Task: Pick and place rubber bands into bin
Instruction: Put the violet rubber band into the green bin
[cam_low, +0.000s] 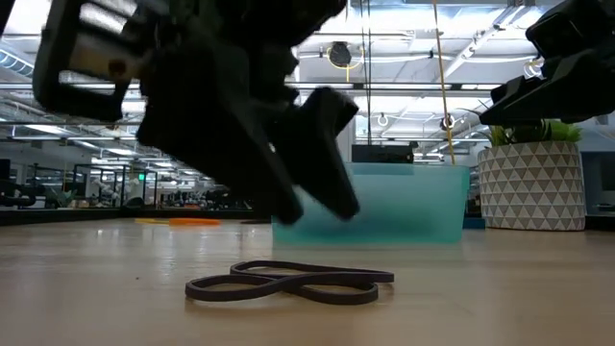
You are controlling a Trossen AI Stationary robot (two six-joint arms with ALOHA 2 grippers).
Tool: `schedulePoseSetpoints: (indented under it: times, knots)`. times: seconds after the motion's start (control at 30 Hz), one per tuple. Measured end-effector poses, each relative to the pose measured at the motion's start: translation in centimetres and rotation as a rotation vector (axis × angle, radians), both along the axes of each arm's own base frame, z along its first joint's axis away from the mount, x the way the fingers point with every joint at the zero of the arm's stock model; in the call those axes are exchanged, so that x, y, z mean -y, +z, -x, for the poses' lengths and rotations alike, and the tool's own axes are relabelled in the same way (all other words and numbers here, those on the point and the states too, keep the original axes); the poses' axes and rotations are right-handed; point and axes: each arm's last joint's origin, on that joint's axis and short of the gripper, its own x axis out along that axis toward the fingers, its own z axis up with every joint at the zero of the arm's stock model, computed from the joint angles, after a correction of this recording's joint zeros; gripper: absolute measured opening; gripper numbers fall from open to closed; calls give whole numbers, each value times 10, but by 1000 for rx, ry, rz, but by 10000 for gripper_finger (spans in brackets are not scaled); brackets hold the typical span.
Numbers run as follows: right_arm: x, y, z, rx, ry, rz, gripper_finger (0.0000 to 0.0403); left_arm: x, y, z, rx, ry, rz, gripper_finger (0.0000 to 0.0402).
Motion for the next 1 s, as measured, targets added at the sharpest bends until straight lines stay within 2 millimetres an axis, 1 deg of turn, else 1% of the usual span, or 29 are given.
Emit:
schedulePoseSetpoints:
  times: [0.17, 0.23, 0.37, 0.53, 0.63, 1.0]
  knots:
    - [0, -1, 0, -5, 4, 15, 157, 1, -16, -1, -46, 14, -5, 219]
    - [0, -1, 0, -6, 5, 16, 157, 1, -19, -1, -56, 19, 1, 218]
    - [0, -1, 0, -6, 4, 16, 157, 1, -20, -2, -65, 40, 10, 219]
    - [0, -1, 0, -6, 3, 17, 157, 0, -19, -4, -77, 170, 52, 218]
    - [0, -1, 0, -6, 2, 17, 157, -1, -19, -4, -97, 210, 75, 218]
    - [0, -2, 1, -14, 2, 21, 157, -1, -20, -2, -126, 220, 75, 218]
